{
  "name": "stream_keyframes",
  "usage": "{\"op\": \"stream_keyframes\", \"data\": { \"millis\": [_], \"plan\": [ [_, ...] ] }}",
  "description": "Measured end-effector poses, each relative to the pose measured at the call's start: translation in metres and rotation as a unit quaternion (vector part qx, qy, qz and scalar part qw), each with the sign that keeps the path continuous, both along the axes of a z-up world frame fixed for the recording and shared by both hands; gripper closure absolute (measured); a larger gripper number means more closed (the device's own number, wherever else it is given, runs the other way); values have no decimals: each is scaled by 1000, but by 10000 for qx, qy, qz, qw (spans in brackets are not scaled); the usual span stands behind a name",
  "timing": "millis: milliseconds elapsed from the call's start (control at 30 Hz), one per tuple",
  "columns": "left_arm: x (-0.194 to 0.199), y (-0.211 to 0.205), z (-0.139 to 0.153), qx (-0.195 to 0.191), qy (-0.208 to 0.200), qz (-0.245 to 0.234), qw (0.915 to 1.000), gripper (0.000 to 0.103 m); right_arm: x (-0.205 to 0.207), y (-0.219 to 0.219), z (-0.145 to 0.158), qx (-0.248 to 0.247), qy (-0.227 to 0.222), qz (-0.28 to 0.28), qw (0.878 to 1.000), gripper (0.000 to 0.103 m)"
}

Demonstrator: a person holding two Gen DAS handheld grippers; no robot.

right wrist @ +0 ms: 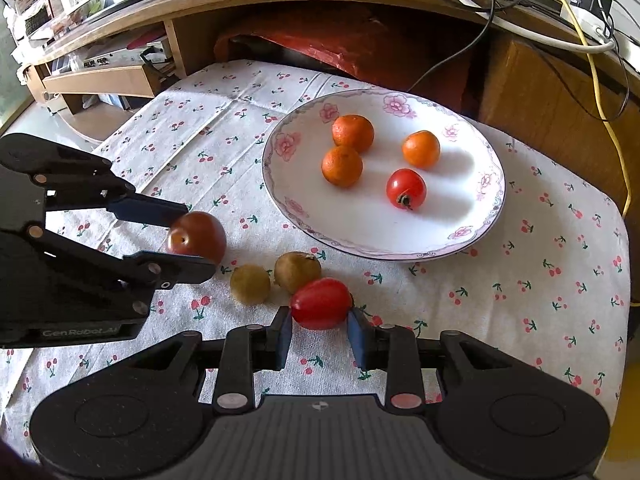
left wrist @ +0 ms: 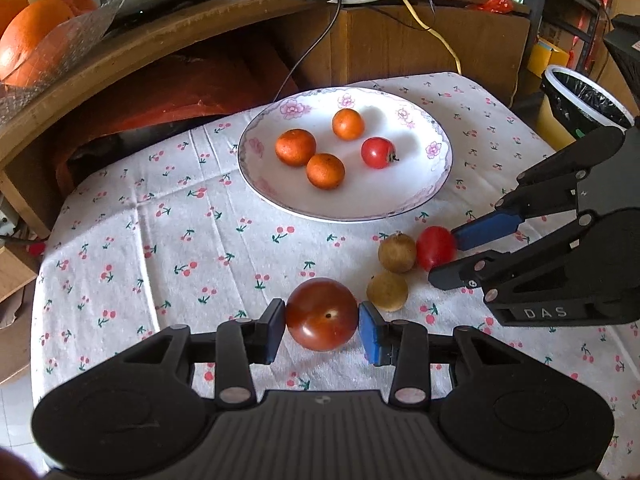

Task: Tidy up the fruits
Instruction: 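Lift the dark brown tomato and red tomato and carry both toward the bowl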

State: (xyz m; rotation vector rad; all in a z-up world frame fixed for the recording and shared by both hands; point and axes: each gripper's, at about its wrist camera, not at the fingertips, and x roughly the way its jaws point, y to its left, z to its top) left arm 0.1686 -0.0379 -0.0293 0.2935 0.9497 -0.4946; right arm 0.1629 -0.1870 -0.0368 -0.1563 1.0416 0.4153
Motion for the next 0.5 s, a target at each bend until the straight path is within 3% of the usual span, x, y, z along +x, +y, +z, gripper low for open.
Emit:
{"op": "stream_keyframes", "data": {
  "millis": [500],
  "plan": [
    [3, -4, -5, -1, -17, 74, 10000, 56, 0, -1, 0, 14, -4, -37, 10000, 77]
  ]
}}
